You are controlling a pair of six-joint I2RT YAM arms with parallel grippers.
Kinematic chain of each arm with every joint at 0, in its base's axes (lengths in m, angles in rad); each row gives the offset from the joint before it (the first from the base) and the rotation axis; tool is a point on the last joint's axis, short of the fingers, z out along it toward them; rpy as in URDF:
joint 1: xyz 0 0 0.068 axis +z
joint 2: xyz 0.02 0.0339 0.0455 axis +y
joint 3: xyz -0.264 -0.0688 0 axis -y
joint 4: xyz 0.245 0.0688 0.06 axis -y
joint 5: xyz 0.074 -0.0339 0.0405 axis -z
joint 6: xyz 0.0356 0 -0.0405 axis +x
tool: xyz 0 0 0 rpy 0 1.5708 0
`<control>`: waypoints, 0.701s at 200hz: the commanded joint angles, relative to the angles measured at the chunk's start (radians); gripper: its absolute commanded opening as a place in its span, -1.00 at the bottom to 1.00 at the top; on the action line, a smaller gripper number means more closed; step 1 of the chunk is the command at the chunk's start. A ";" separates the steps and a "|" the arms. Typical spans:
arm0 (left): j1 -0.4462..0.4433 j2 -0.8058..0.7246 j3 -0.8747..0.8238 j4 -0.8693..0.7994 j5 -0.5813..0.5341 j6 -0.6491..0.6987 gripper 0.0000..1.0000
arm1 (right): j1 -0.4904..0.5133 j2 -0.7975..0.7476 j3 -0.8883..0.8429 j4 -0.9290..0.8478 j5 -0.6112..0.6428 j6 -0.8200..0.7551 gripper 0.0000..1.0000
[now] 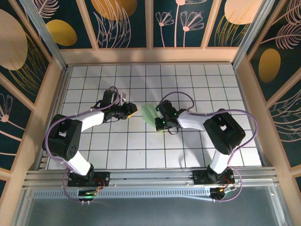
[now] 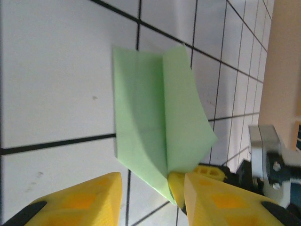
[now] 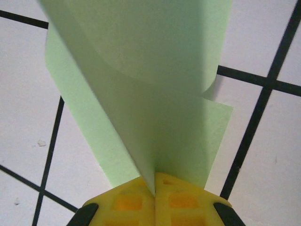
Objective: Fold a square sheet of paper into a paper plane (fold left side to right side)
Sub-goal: Fourth fold the wing at the center of the table.
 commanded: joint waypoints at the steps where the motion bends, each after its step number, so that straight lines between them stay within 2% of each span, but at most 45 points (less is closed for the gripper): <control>1: -0.045 0.027 0.016 -0.010 0.043 0.018 -0.21 | -0.017 0.030 -0.041 -0.013 -0.151 -0.021 -1.00; 50: -0.120 0.124 0.078 0.013 0.021 -0.011 -0.20 | -0.050 0.052 -0.047 0.014 -0.216 -0.026 -1.00; 140: -0.154 0.245 0.189 0.003 -0.010 0.004 -0.12 | -0.060 0.070 -0.036 0.008 -0.226 -0.027 -1.00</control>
